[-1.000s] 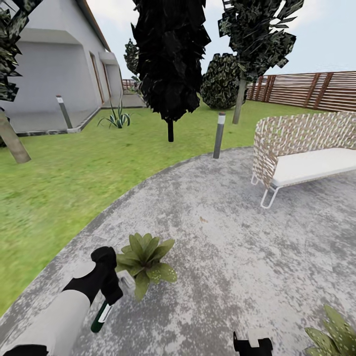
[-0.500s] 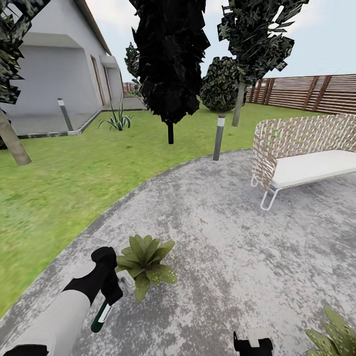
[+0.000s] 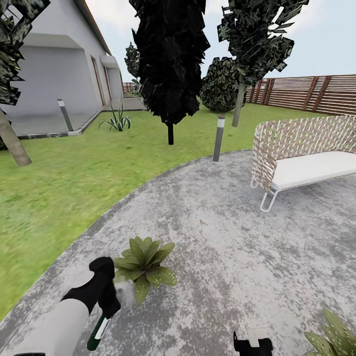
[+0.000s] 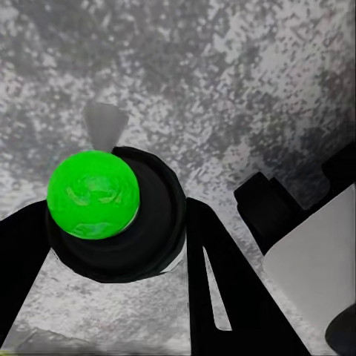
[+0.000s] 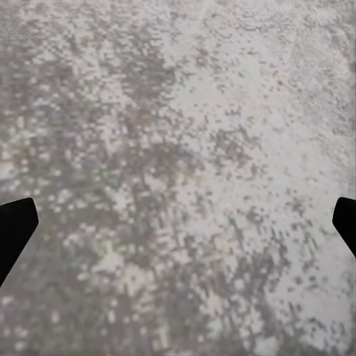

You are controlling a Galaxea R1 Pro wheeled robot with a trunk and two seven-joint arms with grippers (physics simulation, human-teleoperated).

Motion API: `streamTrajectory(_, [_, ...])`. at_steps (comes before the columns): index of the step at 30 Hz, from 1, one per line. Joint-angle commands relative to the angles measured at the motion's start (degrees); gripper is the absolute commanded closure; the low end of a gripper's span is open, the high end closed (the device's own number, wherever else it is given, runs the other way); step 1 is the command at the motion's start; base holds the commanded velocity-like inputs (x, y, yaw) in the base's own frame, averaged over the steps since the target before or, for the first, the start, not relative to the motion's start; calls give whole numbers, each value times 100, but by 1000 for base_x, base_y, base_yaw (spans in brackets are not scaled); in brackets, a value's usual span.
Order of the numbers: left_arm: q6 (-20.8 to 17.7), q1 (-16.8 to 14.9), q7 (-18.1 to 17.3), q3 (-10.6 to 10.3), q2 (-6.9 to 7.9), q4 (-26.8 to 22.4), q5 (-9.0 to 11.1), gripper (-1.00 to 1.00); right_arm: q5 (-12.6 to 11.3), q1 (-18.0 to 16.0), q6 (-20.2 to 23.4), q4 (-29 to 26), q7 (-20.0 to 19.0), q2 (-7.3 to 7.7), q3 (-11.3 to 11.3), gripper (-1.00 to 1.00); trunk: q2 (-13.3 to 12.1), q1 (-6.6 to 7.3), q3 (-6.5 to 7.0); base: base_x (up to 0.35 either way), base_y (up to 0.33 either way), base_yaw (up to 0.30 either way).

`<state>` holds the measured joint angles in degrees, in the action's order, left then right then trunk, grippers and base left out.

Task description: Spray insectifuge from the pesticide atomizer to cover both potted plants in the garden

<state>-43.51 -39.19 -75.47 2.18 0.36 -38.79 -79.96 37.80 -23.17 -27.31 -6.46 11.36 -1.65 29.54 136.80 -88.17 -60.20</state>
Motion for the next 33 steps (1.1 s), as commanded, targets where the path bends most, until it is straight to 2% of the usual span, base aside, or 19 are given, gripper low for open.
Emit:
streamTrajectory(1, [-48, 41, 62, 13, -11, 19, -18, 100, 61, -4, -11, 4, 31, -2, 33, -100, 2, 1, -5, 0, 0, 0])
streamTrajectory(4, [-50, 79, 304, 33, -26, 203, 27, 100, 61, -4, -11, 4, 32, -2, 31, -100, 2, 1, -5, 0, 0, 0])
streamTrajectory(9, [-83, 41, 356, 72, -30, 112, 89, 100, 61, -4, -11, 7, 33, -2, 29, -100, 2, 1, -5, 0, 0, 0])
streamTrajectory(13, [-111, -11, 319, 272, -30, -299, 529, 100, 61, -4, -11, 5, 32, -2, 29, -100, 2, 1, -5, 0, 0, 0])
streamTrajectory(15, [-113, -10, 309, 299, -34, -306, 603, 100, 61, -4, -11, 7, 32, -2, 27, -100, 2, 1, -5, 0, 0, 0])
streamTrajectory(19, [-78, 70, 315, 285, -30, -214, 620, 100, 61, -4, -11, 8, 31, -2, 28, -100, 2, 1, -5, 0, 0, 0])
streamTrajectory(23, [-68, 85, 409, 283, -21, 299, 584, 100, 61, -4, -11, 13, 31, -2, 25, -100, 2, 1, -5, 0, 0, 0])
streamTrajectory(28, [-77, 87, 801, 282, -45, 424, 615, 100, 61, -4, -11, 10, 30, 2, 31, -100, 2, 1, -5, 0, 0, 0])
streamTrajectory(33, [-61, 87, 860, 276, -257, 436, 582, 100, 61, -4, -11, 4, 33, 7, 34, -100, 2, 1, -5, 0, 0, 0])
